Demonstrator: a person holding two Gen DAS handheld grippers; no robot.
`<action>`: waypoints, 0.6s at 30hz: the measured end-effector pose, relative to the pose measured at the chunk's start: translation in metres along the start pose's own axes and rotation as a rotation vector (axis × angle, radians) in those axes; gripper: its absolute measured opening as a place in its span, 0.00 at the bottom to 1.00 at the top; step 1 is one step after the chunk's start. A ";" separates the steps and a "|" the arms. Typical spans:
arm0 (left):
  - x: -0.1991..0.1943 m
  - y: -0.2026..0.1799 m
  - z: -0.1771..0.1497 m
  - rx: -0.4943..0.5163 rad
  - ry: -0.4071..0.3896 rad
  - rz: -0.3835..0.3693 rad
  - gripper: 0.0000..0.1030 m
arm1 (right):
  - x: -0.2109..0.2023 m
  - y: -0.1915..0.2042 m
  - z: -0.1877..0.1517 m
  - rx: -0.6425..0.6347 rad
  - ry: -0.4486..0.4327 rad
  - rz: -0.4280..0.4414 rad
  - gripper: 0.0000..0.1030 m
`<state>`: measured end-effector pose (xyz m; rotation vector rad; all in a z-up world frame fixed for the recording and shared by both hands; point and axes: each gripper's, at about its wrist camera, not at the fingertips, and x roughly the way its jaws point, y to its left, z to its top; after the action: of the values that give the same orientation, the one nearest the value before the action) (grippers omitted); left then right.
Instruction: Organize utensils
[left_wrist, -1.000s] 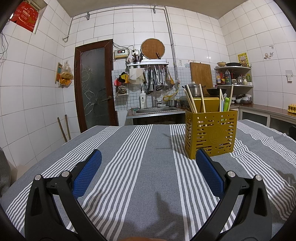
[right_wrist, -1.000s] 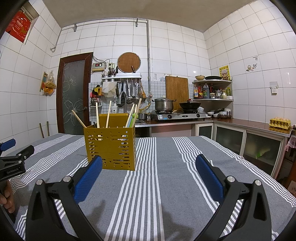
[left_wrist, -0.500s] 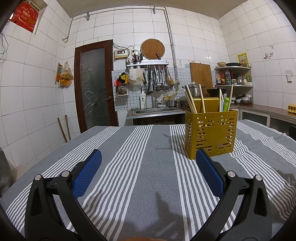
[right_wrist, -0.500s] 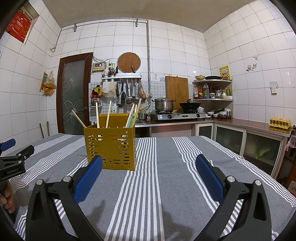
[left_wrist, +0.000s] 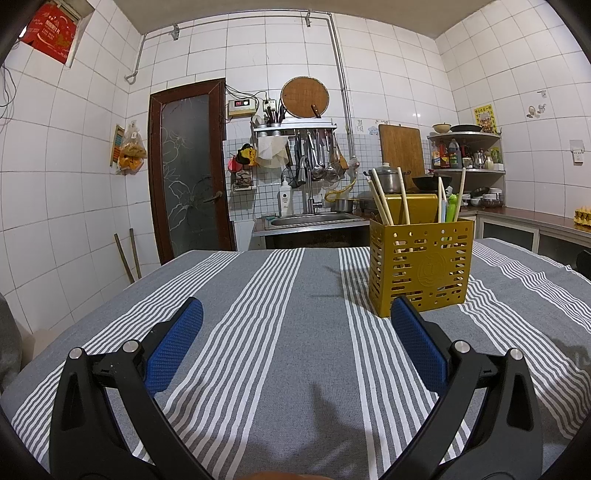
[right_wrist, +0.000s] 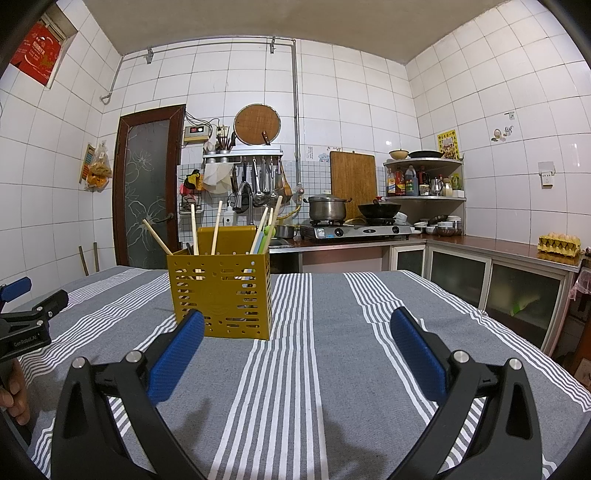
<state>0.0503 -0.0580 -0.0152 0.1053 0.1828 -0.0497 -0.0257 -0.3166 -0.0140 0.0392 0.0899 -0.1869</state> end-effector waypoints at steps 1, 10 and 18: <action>0.000 0.000 0.000 0.000 0.000 0.000 0.95 | 0.000 0.000 0.000 0.000 0.000 0.000 0.95; 0.000 0.000 0.000 0.000 -0.001 0.000 0.95 | 0.000 0.000 0.000 0.000 0.000 0.000 0.95; 0.000 0.001 0.000 -0.001 0.001 0.000 0.95 | 0.000 0.000 0.000 0.001 0.001 0.000 0.95</action>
<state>0.0504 -0.0574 -0.0147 0.1043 0.1840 -0.0495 -0.0258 -0.3168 -0.0138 0.0399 0.0905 -0.1869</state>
